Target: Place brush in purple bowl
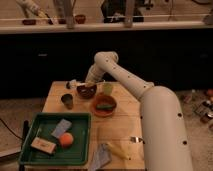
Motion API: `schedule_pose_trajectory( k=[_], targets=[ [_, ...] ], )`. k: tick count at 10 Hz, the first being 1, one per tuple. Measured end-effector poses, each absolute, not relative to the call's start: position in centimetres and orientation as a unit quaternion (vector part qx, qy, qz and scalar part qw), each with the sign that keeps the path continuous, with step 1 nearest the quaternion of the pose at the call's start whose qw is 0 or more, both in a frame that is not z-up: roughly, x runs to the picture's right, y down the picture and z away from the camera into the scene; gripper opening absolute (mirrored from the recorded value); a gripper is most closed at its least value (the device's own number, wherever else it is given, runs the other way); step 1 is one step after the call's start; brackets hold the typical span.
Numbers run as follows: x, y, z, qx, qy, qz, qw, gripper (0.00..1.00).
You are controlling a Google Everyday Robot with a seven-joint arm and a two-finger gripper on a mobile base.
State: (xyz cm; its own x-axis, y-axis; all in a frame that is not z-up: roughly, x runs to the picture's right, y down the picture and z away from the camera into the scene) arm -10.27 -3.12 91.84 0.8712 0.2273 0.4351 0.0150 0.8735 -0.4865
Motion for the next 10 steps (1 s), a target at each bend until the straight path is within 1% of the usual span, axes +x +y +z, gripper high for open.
schedule_pose_trajectory(
  k=[7, 8, 10],
  targets=[
    [-9.4, -2.5, 92.8, -0.258, -0.234, 0.082, 0.934, 0.77],
    [-9.3, -2.5, 92.9, -0.258, -0.233, 0.084, 0.934, 0.8],
    [-9.1, -2.6, 93.0, -0.257, -0.233, 0.089, 0.934, 0.8]
  ],
)
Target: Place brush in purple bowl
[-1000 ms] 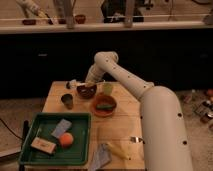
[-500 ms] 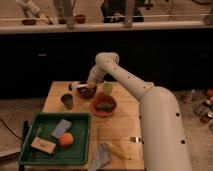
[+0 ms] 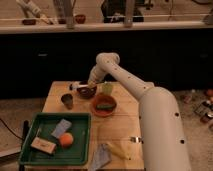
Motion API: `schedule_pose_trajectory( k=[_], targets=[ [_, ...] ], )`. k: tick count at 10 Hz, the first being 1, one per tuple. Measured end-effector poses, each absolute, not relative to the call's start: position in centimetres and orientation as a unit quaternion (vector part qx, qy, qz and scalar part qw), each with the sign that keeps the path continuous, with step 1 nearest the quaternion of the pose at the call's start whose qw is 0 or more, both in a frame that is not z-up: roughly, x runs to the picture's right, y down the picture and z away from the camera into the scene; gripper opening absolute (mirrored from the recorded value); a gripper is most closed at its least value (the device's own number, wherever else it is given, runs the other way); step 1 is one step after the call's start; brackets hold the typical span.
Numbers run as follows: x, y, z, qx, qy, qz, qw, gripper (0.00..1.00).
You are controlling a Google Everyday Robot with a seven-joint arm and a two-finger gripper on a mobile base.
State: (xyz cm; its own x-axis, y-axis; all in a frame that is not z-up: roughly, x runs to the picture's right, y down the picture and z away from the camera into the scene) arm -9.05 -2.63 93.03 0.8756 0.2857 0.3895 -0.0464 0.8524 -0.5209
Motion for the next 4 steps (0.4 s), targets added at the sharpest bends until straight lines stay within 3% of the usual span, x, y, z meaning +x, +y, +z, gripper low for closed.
schedule_pose_trajectory(
  k=[4],
  targets=[
    [-8.71, -2.84, 92.95, -0.25, -0.238, 0.093, 0.934, 0.8]
  ],
)
